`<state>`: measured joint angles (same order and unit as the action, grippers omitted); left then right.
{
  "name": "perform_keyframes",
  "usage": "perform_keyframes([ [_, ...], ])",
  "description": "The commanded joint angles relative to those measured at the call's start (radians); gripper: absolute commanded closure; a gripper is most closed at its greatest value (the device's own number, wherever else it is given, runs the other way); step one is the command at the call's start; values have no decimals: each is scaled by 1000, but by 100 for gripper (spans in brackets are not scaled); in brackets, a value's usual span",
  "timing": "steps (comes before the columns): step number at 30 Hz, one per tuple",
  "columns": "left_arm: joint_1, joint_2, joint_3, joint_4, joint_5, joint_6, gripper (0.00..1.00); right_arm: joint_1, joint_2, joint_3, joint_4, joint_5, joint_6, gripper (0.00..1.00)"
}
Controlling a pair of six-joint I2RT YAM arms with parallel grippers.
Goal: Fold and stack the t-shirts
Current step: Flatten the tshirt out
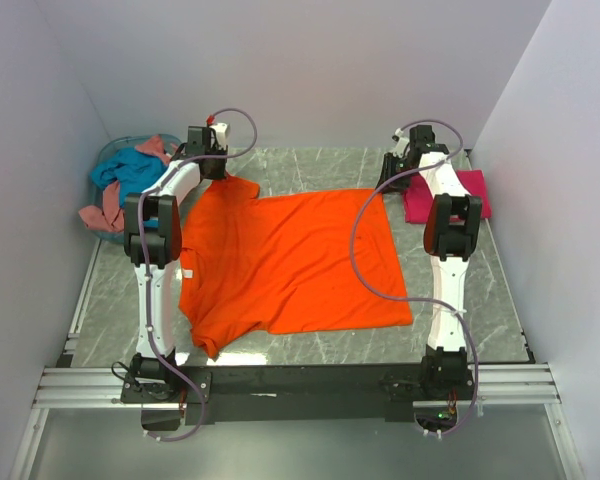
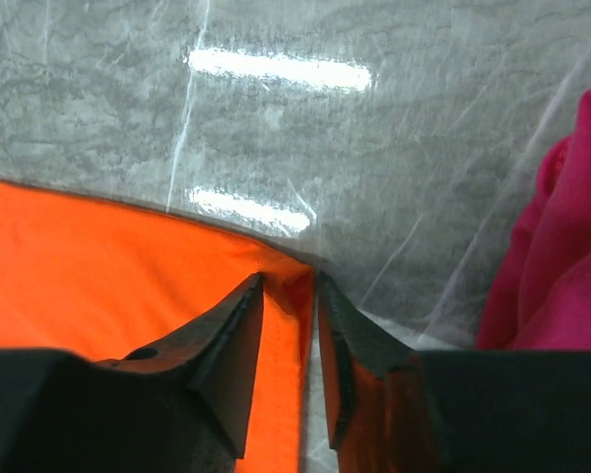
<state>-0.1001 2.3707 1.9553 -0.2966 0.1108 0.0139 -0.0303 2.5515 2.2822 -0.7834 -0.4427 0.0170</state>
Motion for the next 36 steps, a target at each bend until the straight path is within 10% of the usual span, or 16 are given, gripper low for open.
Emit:
perform_keyframes([
  [1, 5, -74, 4, 34, 29, -8, 100, 9, 27, 48, -27, -24, -8, 65],
  [23, 26, -229, -85, 137, 102, -94, 100, 9, -5, 82, -40, -115, -55, 100],
  [36, 30, -707, -380, 289, 159, -144, 100, 50, -906, -536, 145, -54, -167, 100],
])
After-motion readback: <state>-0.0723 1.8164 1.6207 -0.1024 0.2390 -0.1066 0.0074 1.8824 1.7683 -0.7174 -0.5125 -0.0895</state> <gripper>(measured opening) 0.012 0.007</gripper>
